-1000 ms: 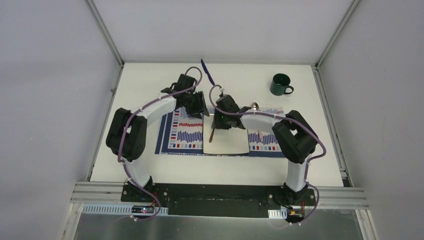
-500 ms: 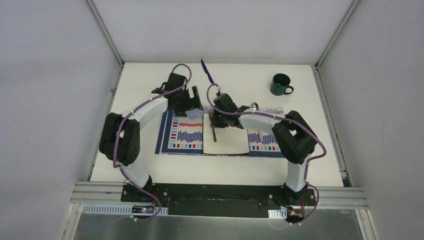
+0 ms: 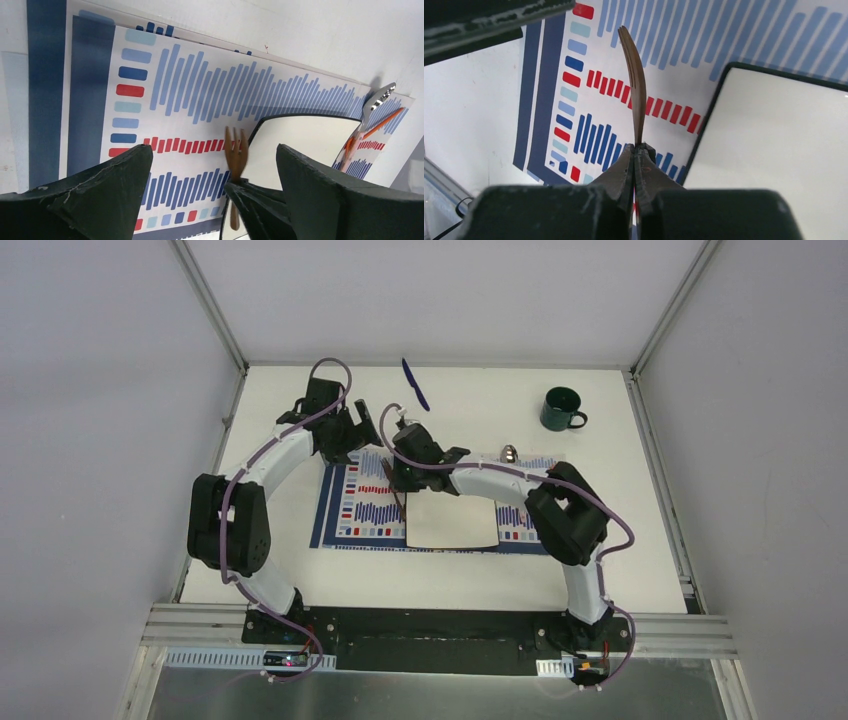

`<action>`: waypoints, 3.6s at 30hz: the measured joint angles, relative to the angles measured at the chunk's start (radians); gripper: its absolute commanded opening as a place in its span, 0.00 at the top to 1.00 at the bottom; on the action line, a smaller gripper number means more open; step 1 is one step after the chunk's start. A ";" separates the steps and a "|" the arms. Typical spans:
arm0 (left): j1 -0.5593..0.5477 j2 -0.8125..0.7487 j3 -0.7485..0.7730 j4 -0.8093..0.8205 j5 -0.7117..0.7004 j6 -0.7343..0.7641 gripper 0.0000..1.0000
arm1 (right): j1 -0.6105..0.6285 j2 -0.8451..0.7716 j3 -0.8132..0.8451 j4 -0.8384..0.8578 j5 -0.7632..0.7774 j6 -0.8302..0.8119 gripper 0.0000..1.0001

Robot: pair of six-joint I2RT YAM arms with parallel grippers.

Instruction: Set the dinner table for one person

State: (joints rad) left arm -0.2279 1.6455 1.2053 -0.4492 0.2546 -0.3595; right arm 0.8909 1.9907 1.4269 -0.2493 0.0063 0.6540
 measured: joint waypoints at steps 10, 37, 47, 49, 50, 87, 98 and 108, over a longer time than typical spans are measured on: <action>0.001 -0.013 0.000 -0.004 0.000 -0.019 0.01 | 0.052 0.123 0.037 0.022 0.072 0.035 1.00; 0.001 -0.014 0.000 -0.004 0.010 -0.025 0.01 | 0.100 -0.039 -0.098 0.029 0.140 0.085 0.60; 0.001 -0.019 0.000 -0.004 0.012 -0.032 0.01 | 0.123 -0.047 -0.098 0.024 0.150 0.085 0.60; 0.001 -0.022 0.000 -0.004 0.012 -0.035 0.01 | 0.127 -0.047 -0.098 0.016 0.162 0.084 0.60; 0.001 -0.023 0.000 -0.004 0.012 -0.037 0.01 | 0.129 -0.047 -0.098 0.011 0.167 0.084 0.59; 0.007 -0.034 -0.008 -0.004 0.015 -0.041 0.01 | 0.189 -0.047 -0.136 -0.034 0.243 0.062 0.87; 0.008 -0.062 -0.034 0.012 0.013 -0.044 0.01 | -0.067 -0.012 0.251 -0.132 0.119 -0.230 0.53; 0.008 0.035 0.005 0.145 0.019 -0.055 0.02 | -0.417 0.366 0.961 -0.261 0.004 -0.358 0.56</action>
State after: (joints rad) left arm -0.2203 1.6810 1.2098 -0.3046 0.2733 -0.4141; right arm 0.4744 2.3569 2.3882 -0.5098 0.0101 0.2962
